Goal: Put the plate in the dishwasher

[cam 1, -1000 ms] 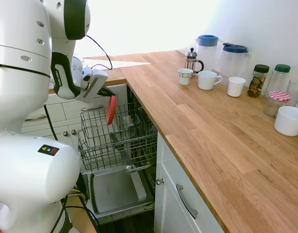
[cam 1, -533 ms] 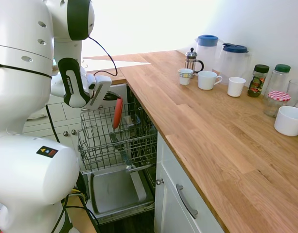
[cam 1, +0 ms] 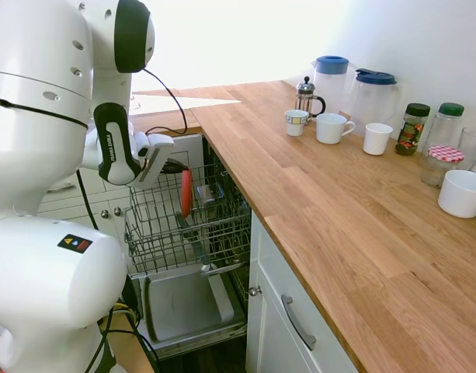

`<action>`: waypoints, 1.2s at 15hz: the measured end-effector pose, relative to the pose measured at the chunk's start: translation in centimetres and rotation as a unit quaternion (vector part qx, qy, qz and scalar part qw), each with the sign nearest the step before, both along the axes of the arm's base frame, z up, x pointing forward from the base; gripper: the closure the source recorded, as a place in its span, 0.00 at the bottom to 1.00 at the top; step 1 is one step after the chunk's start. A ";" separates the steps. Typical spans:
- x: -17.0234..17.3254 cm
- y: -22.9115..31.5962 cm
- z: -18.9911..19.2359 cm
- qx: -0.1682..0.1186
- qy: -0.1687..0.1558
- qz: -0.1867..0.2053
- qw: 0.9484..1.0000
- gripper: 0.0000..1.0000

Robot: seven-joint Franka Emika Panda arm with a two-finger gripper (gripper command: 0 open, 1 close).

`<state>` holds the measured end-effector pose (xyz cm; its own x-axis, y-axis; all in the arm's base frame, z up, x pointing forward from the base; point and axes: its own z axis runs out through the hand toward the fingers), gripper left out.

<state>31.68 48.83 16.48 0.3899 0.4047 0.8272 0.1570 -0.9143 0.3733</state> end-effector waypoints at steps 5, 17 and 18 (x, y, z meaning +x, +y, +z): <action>-2.5 1.3 -3.2 -0.002 0.016 0.004 1.000 0.00; -1.5 5.4 -0.2 0.044 0.036 -0.047 0.997 0.00; -1.3 5.5 -0.1 0.045 0.036 -0.050 0.997 0.00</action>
<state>30.40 54.33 16.42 0.4841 0.2865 0.8267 0.0869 -0.9559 0.2804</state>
